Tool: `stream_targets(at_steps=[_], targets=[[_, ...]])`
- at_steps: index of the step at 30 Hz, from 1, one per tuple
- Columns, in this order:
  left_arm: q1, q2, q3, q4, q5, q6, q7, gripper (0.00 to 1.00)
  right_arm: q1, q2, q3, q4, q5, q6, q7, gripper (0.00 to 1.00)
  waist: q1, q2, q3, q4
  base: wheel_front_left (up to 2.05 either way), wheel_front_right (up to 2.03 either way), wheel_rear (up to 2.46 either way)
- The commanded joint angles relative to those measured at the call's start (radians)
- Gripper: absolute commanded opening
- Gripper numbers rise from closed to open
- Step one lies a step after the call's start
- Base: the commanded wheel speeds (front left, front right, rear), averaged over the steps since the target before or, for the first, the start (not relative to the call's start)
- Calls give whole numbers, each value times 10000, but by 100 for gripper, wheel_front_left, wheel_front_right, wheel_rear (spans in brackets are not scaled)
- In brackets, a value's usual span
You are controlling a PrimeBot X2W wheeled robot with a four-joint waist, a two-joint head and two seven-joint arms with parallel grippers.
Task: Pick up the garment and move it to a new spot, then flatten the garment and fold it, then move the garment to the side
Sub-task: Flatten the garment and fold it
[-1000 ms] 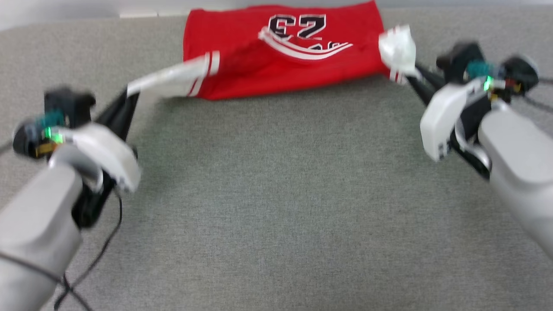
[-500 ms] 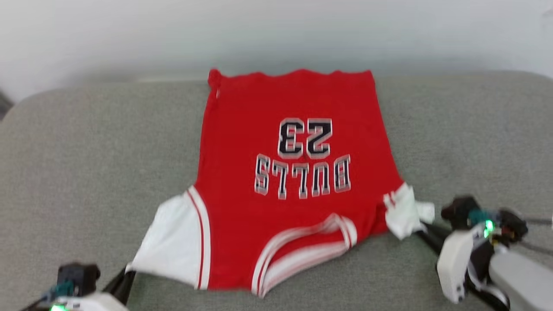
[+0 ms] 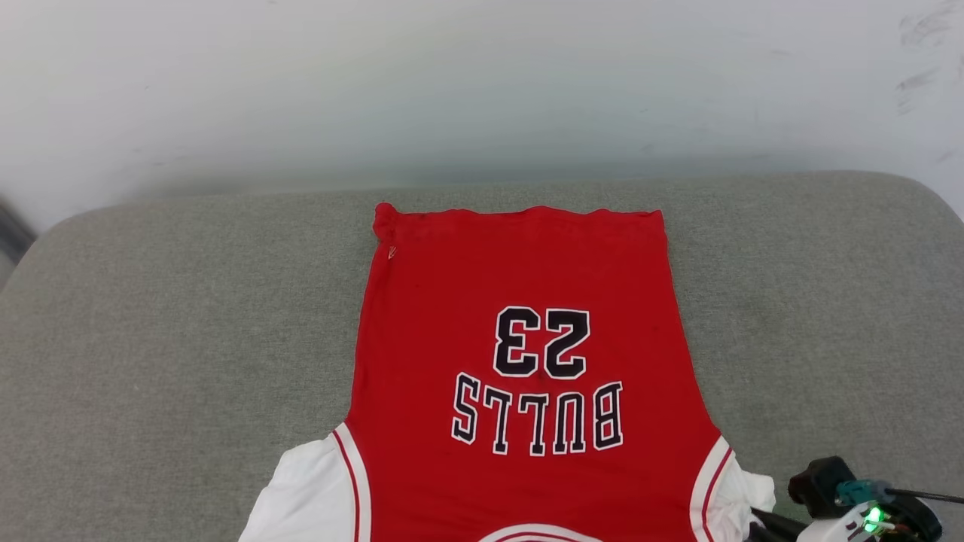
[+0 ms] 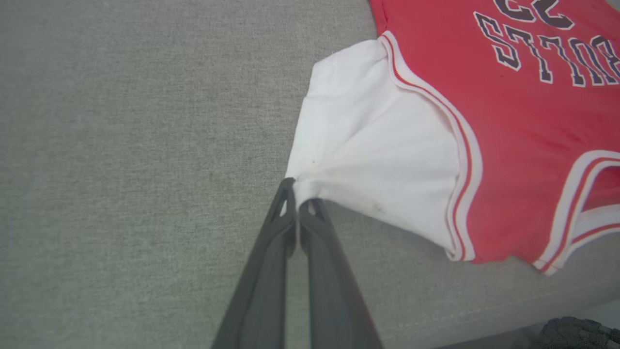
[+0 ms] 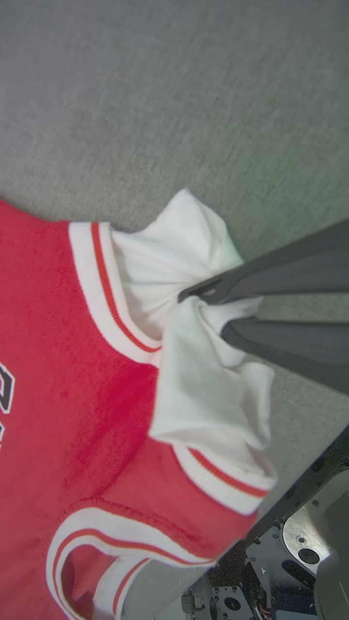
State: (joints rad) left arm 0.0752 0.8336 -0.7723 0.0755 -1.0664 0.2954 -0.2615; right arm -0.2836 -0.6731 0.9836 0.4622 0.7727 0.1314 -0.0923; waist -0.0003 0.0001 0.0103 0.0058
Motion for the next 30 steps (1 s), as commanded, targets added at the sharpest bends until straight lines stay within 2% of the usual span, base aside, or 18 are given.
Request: stream_targets(at_steps=[1,8,13,17,20,24,30], targets=[[38,-17,40,-64,91,73,-49,0,90,-22,-240,-54,-80,-14,92,100,3,-1,-9,-13,0,0,0],[-94,-4,152,-463,420,229,-49,0,-77,-236,-2097,-716,-1126,-13,425,100,3,-1,25,-76,0,0,0],[-231,0,298,-888,798,466,-50,0,-703,-405,-4127,-1627,-1830,-13,756,100,3,-1,220,27,0,0,0],[-456,81,330,-1219,1163,675,-50,0,-1433,-342,-5583,-2486,-2405,-13,1376,100,3,-1,532,243,0,0,0],[-662,71,389,-1496,1366,792,-50,0,-2219,-254,-6232,-2934,-2534,-13,2141,100,3,-1,933,448,0,0,0],[-1097,-18,423,-1871,1685,915,-50,0,-3624,-409,-6216,-2945,-2407,-13,3631,100,3,-1,1649,793,0,0,0],[-1766,-174,465,-2248,2181,922,-49,0,-5916,-712,-5256,-2435,-1631,-13,7096,100,3,-1,2877,1354,0,0,0]])
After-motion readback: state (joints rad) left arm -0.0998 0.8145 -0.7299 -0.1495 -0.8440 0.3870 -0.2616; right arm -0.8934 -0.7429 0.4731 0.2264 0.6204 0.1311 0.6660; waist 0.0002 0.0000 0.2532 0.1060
